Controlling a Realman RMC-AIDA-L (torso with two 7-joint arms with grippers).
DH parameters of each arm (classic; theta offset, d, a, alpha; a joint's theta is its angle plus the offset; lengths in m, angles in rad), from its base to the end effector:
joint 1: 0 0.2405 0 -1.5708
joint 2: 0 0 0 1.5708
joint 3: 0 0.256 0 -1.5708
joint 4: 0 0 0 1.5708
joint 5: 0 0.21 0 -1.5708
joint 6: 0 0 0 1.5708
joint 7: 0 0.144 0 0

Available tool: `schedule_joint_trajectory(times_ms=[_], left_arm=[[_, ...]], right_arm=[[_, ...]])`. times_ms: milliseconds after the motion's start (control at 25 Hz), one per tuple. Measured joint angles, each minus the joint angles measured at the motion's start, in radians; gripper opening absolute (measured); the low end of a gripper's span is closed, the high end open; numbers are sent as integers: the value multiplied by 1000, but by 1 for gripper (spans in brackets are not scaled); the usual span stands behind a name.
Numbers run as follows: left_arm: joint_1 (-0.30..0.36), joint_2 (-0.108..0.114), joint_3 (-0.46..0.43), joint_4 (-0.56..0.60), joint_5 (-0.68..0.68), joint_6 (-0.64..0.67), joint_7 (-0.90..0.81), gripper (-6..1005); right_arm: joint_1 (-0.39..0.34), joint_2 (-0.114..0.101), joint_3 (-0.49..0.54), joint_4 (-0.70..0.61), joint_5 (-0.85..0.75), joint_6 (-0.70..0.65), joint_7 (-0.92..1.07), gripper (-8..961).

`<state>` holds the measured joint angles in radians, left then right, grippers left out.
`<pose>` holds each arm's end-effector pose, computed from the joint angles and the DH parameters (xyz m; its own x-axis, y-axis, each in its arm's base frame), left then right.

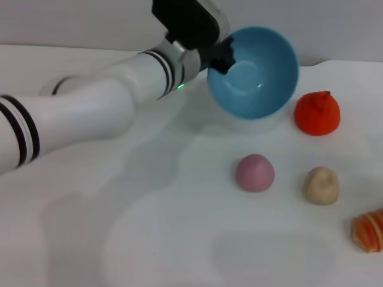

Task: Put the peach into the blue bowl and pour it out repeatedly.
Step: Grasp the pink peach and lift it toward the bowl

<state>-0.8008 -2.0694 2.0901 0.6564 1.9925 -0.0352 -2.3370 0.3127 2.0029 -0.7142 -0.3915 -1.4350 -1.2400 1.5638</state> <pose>-0.1553 0.4348 -0.1067 0.9617 0.1599 0.2226 0.2738 -0.5999 -0.7518 0.3651 0.3044 0.0355 0.1754 -0.4665 -0.8670 -0.9594 -0.2787 -0.0441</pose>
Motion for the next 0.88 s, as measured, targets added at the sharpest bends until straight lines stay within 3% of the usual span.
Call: schedule_joint_trajectory(times_ms=[160,280,520,720,880], left_arm=[[-24,-1,-166,-46,-2,226,-32,0],[-16,-1,-206,-56,-5,257,-59,0],[3,2,-208,-48,-11,274,-88,0],[4,-2,-201,-47,-13,263,-89,-1],[8,-3,-201,-44,-18,258,-89,-1]], right_arm=[[96,-17,0,-141,-418,-63,391,468],[156,-16,0,-171,-559,-109,492,468],[227,19,-11,-178,-622,-109,513,468],[289,62,-32,-145,-726,-30,552,468],[340,68,-74,-61,-733,44,547,467]])
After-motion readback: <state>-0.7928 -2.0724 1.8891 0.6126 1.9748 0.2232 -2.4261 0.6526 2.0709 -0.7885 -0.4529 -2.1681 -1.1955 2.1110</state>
